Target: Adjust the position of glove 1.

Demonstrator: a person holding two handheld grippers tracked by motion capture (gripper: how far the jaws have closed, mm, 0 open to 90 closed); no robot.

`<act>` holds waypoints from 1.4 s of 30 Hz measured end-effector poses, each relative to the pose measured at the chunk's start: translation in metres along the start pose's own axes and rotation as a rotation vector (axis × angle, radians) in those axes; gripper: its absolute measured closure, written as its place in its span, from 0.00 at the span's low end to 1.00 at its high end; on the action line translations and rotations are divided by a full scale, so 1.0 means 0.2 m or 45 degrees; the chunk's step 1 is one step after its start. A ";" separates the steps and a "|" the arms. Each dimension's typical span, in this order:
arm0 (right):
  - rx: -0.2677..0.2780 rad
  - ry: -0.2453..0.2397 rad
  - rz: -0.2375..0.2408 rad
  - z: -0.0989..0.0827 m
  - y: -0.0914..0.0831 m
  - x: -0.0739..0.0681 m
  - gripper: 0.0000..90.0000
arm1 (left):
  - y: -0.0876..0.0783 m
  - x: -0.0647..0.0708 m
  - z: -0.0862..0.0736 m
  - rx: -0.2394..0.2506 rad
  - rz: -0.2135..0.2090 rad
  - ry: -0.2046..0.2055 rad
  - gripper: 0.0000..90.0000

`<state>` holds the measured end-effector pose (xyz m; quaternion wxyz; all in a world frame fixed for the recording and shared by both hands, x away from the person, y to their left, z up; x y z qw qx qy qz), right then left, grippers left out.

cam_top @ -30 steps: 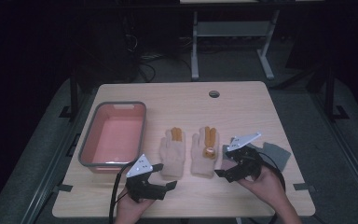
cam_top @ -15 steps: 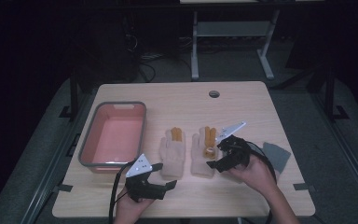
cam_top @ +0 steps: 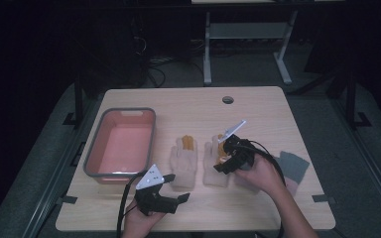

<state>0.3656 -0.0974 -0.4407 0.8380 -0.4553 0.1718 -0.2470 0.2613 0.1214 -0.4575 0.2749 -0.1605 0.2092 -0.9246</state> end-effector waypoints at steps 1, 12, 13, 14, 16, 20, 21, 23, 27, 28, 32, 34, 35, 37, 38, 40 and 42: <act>-0.005 0.012 0.007 0.00 0.01 0.01 0.32 | 0.00 0.00 0.00 -0.002 0.000 -0.001 0.20; -0.130 0.040 -0.014 -0.01 0.14 0.09 0.43 | -0.01 0.00 0.00 0.006 -0.012 -0.012 0.20; -0.137 0.046 -0.013 -0.01 0.15 0.09 0.45 | 0.00 0.00 0.00 0.008 -0.013 -0.018 0.20; -0.146 0.040 -0.008 -0.01 0.15 0.10 0.47 | 0.00 0.00 0.00 0.008 -0.013 -0.018 0.20; -0.160 0.047 -0.020 -0.02 0.16 0.10 0.49 | 0.00 0.00 0.00 0.003 -0.016 -0.016 0.20; -0.178 0.040 -0.051 -0.03 0.19 0.10 0.54 | 0.00 0.00 0.00 0.003 -0.019 -0.016 0.20; -0.185 0.036 -0.061 -0.03 0.20 0.10 0.55 | 0.00 0.00 0.00 0.003 -0.019 -0.016 0.20; -0.196 0.034 -0.066 -0.04 0.21 0.10 0.55 | 0.00 0.00 0.00 0.001 -0.020 -0.016 0.20; -0.201 0.033 -0.073 -0.04 0.22 0.10 0.58 | 0.00 0.00 0.00 0.006 -0.018 -0.017 0.20; -0.206 0.029 -0.079 -0.04 0.22 0.10 0.62 | 0.00 0.00 0.00 0.006 -0.013 -0.013 0.20; -0.208 0.027 -0.090 -0.04 0.22 0.10 0.64 | 0.00 0.00 0.00 -0.002 -0.016 -0.016 0.20; -0.210 0.013 -0.102 -0.04 0.22 0.10 0.65 | 0.00 0.00 0.00 -0.001 -0.021 -0.025 0.20; -0.211 0.010 -0.106 -0.04 0.22 0.09 0.66 | 0.00 0.00 0.00 -0.003 -0.024 -0.027 0.20; -0.209 -0.005 -0.112 -0.04 0.21 0.09 0.68 | 0.00 0.00 0.00 0.008 -0.027 -0.032 0.20; -0.207 -0.004 -0.113 -0.04 0.21 0.09 0.68 | 0.00 0.00 0.00 0.007 -0.023 -0.029 0.20; -0.205 -0.005 -0.105 -0.04 0.20 0.09 0.69 | -0.01 -0.01 0.01 0.010 -0.015 -0.027 0.20; -0.207 -0.003 -0.087 -0.03 0.19 0.09 0.69 | -0.01 -0.01 0.01 0.012 -0.013 -0.032 0.20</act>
Point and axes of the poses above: each handheld gripper's, and its own axes: y roughly forward along the jaws, z roughly out of its top, x roughly to its right, the point moved 5 cm from there along y, roughly forward along the jaws, and after that the axes turned 1 degree about x, right-handed, at the moved point
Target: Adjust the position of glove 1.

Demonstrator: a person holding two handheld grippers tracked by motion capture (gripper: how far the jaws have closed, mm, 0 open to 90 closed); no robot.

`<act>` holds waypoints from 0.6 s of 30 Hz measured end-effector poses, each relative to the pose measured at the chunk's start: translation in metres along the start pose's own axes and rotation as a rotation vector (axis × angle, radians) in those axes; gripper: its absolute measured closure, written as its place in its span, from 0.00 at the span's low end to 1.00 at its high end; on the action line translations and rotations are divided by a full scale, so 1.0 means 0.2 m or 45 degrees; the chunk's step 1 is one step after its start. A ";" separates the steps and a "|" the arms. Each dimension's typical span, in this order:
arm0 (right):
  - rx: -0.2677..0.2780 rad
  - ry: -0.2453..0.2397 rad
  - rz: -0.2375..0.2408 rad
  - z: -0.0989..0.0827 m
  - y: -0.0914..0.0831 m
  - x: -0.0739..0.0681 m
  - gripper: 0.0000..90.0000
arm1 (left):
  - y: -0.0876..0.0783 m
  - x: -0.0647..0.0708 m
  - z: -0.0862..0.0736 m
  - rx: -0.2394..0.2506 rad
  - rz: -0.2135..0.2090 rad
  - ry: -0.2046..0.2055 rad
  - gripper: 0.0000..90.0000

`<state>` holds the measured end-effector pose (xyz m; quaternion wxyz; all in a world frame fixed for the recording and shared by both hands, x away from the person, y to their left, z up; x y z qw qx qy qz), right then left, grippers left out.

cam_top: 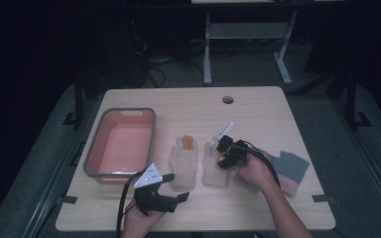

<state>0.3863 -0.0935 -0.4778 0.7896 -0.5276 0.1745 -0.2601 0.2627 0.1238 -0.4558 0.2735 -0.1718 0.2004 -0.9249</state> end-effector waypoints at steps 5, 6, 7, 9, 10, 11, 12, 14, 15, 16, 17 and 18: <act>0.039 -0.011 0.012 0.01 -0.05 -0.01 0.71 | 0.00 -0.01 0.00 0.007 0.001 -0.018 0.20; 0.035 -0.021 -0.003 0.02 -0.06 -0.01 0.71 | 0.00 -0.01 0.00 0.004 0.003 -0.018 0.20; 0.058 -0.042 -0.024 0.02 -0.09 -0.02 0.71 | -0.01 -0.01 0.00 0.007 0.000 -0.025 0.20; 0.071 -0.040 -0.025 0.02 -0.10 -0.02 0.72 | -0.01 -0.02 0.01 0.018 0.000 -0.040 0.20; 0.079 -0.045 -0.023 0.03 -0.11 -0.02 0.72 | -0.01 -0.02 0.01 0.022 0.002 -0.042 0.20; 0.078 -0.054 -0.027 0.03 -0.12 -0.03 0.72 | -0.02 -0.02 0.01 0.019 0.008 -0.044 0.20; 0.075 -0.060 -0.029 0.04 -0.12 -0.03 0.72 | -0.02 -0.02 0.01 0.022 0.010 -0.045 0.20; 0.076 -0.075 -0.035 0.04 -0.14 -0.03 0.72 | -0.02 -0.02 0.01 0.022 0.012 -0.044 0.20; 0.072 -0.068 -0.030 0.04 -0.15 -0.03 0.72 | -0.02 -0.03 0.01 0.023 0.014 -0.045 0.20; 0.078 -0.080 -0.037 0.04 -0.16 -0.03 0.72 | -0.02 -0.03 0.01 0.024 0.015 -0.049 0.20; 0.080 -0.079 -0.034 0.05 -0.16 -0.03 0.72 | -0.02 -0.03 0.01 0.025 0.013 -0.054 0.20; 0.082 -0.080 -0.032 0.05 -0.17 -0.03 0.72 | -0.02 -0.03 0.01 0.021 0.015 -0.052 0.20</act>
Point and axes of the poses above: each handheld gripper's, and its own axes: y roughly forward along the jaws, z roughly out of its top, x roughly to its right, the point moved 5 cm from there along y, roughly forward along the jaws, and after that the axes turned 1 degree about x, right-handed, at the moved point
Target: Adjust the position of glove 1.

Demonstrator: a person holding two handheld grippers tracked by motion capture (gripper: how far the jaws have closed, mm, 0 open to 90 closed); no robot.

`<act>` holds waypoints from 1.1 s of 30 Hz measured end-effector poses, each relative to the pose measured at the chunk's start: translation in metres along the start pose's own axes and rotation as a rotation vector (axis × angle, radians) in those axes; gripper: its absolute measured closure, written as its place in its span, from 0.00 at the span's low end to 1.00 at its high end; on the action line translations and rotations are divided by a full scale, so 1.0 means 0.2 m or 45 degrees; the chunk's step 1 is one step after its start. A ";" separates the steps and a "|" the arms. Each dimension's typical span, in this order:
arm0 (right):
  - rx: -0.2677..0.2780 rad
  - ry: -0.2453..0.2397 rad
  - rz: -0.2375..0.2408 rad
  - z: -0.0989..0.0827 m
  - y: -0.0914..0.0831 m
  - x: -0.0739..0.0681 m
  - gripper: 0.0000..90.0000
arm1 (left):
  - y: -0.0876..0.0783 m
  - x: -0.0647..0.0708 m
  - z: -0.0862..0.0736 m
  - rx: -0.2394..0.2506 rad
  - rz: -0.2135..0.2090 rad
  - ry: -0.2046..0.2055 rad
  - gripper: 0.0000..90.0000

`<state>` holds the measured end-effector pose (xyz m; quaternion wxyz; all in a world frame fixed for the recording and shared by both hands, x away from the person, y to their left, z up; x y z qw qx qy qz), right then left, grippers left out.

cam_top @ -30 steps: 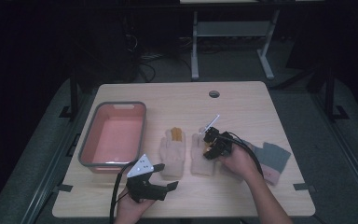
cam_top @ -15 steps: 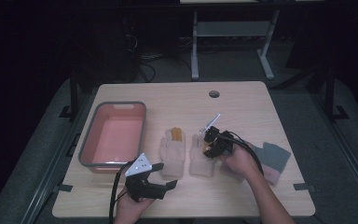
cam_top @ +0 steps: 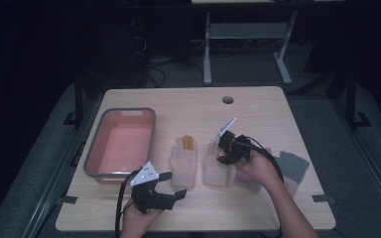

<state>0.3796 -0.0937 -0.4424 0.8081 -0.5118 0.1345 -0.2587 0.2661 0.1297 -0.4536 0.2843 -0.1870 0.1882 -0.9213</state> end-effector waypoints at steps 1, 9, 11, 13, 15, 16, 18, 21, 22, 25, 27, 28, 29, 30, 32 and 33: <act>0.005 0.002 0.001 0.00 -0.01 0.00 0.72 | 0.00 0.00 0.00 -0.002 0.002 0.000 0.20; 0.046 -0.035 0.008 0.08 -0.09 -0.02 0.72 | -0.01 0.00 0.00 0.011 0.028 -0.001 0.20; 0.064 -0.051 0.013 0.11 -0.12 -0.04 0.72 | -0.01 -0.01 0.00 0.009 0.037 0.010 0.20; 0.076 -0.068 0.018 0.15 -0.13 -0.05 0.72 | -0.02 -0.02 0.00 0.013 0.048 0.003 0.20; 0.087 -0.088 0.028 0.18 -0.14 -0.06 0.72 | -0.02 -0.02 0.01 0.014 0.051 0.007 0.20; 0.088 -0.095 0.035 0.21 -0.14 -0.08 0.72 | -0.02 -0.02 0.01 0.022 0.052 -0.001 0.20; 0.100 -0.118 0.051 0.25 -0.13 -0.09 0.72 | -0.03 -0.01 0.01 0.027 0.059 -0.005 0.20; 0.103 -0.148 0.069 0.31 -0.10 -0.13 0.72 | -0.03 -0.02 0.01 0.016 0.063 0.005 0.20; 0.106 -0.157 0.071 0.33 -0.10 -0.14 0.72 | -0.04 -0.02 0.01 0.015 0.065 0.001 0.20; 0.102 -0.184 0.091 0.38 -0.07 -0.17 0.72 | -0.04 -0.02 0.01 0.017 0.067 -0.008 0.20; 0.097 -0.200 0.103 0.40 -0.05 -0.18 0.72 | -0.04 -0.03 0.01 0.014 0.067 -0.012 0.20; 0.095 -0.202 0.112 0.41 -0.04 -0.19 0.72 | -0.04 -0.03 0.01 0.015 0.069 -0.012 0.20; 0.096 -0.203 0.123 0.42 -0.03 -0.19 0.72 | -0.04 -0.03 0.01 0.016 0.071 -0.014 0.20; 0.093 -0.206 0.127 0.43 -0.01 -0.20 0.72 | -0.04 -0.03 0.01 0.019 0.073 -0.014 0.20; 0.085 -0.214 0.132 0.45 0.01 -0.21 0.72 | -0.04 -0.02 0.01 0.020 0.075 -0.014 0.20; 0.086 -0.212 0.138 0.45 0.02 -0.21 0.72 | -0.04 -0.02 0.01 0.016 0.075 -0.011 0.20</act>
Point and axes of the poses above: each handheld gripper's, and its own axes: y roughly forward along the jaws, z roughly out of its top, x roughly to its right, the point moved 5 cm from there along y, roughly forward along the jaws, and after that the axes turned 1 degree about x, right-handed, at the moved point
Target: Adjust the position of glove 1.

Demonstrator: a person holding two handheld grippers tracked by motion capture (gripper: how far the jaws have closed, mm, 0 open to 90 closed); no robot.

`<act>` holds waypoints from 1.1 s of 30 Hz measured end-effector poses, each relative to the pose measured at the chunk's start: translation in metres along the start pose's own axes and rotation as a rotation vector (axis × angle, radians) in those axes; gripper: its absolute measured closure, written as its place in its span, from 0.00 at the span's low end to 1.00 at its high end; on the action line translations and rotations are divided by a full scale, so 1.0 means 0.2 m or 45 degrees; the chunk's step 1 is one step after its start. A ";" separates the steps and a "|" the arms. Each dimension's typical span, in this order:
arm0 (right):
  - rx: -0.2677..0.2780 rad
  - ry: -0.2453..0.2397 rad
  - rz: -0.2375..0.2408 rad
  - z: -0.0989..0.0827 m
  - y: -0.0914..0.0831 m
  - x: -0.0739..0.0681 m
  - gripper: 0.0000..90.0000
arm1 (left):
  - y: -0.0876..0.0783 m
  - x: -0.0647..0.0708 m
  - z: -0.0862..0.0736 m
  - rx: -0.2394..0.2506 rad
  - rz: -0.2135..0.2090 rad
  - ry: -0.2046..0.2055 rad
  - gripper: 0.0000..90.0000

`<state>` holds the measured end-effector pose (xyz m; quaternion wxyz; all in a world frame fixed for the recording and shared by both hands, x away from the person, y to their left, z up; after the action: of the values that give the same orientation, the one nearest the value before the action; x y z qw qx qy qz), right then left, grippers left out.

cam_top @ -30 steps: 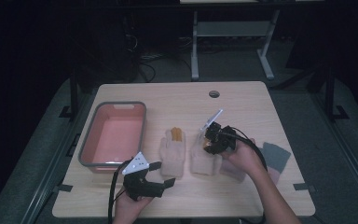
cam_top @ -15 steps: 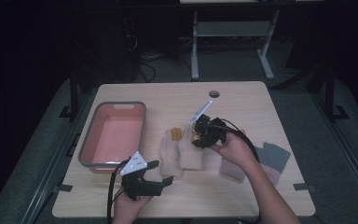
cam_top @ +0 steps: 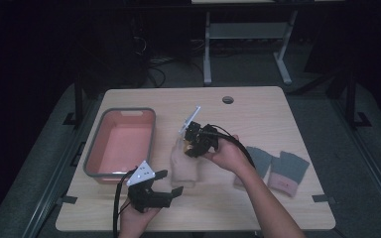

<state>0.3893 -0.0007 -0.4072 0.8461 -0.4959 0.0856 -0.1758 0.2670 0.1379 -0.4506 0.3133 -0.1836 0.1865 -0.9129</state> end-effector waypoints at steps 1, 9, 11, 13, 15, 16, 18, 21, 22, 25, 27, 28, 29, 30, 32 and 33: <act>-0.002 0.000 0.006 0.01 0.01 0.00 0.72 | 0.00 0.00 0.00 -0.004 0.001 0.002 0.20; -0.029 0.001 0.022 0.01 0.09 0.01 0.71 | 0.01 0.00 -0.01 -0.021 0.002 -0.008 0.20; -0.040 0.013 0.034 0.00 0.12 0.01 0.71 | 0.01 -0.01 0.00 -0.020 0.006 -0.013 0.20; -0.047 0.031 0.036 -0.01 0.14 0.02 0.71 | 0.02 -0.01 0.00 -0.019 0.009 -0.021 0.20; -0.042 0.047 0.045 -0.03 0.17 0.02 0.70 | 0.02 -0.01 -0.01 -0.026 0.012 -0.027 0.20; -0.042 0.053 0.043 -0.03 0.18 0.03 0.70 | 0.02 -0.02 -0.01 -0.034 0.016 -0.026 0.20; -0.045 0.066 0.053 -0.05 0.20 0.03 0.69 | 0.03 -0.02 -0.01 -0.036 0.020 -0.032 0.20; -0.044 0.088 0.064 -0.08 0.23 0.03 0.68 | 0.03 -0.02 -0.01 -0.040 0.028 -0.040 0.20; -0.039 0.095 0.068 -0.08 0.24 0.02 0.67 | 0.04 -0.02 -0.01 -0.043 0.024 -0.048 0.20; -0.009 0.112 0.072 -0.10 0.25 0.02 0.66 | 0.04 -0.02 -0.01 -0.038 0.020 -0.057 0.20; 0.009 0.132 0.078 -0.11 0.25 0.03 0.65 | 0.04 -0.02 -0.01 -0.036 0.028 -0.066 0.21; 0.014 0.142 0.083 -0.11 0.24 0.03 0.64 | 0.05 -0.02 0.00 -0.038 0.032 -0.062 0.21; 0.017 0.147 0.084 -0.12 0.24 0.03 0.62 | 0.05 -0.02 0.00 -0.044 0.038 -0.054 0.23; 0.021 0.150 0.084 -0.12 0.24 0.03 0.61 | 0.06 -0.02 0.00 -0.050 0.048 -0.058 0.23; 0.039 0.180 0.091 -0.13 0.24 0.03 0.56 | 0.07 -0.03 0.00 -0.060 0.053 -0.063 0.23; 0.061 0.208 0.103 -0.14 0.23 0.03 0.52 | 0.07 -0.03 0.00 -0.063 0.053 -0.067 0.23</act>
<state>0.3959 -0.0047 -0.4602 0.8542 -0.4557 0.1702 -0.1835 0.2788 0.1308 -0.4589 0.3322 -0.2114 0.2046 -0.8961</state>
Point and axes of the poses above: each handheld gripper's, and its own axes: y roughly forward along the jaws, z roughly out of its top, x roughly to its right, the point moved 5 cm from there along y, roughly forward along the jaws, and after that the axes turned 1 degree about x, right-handed, at the moved point
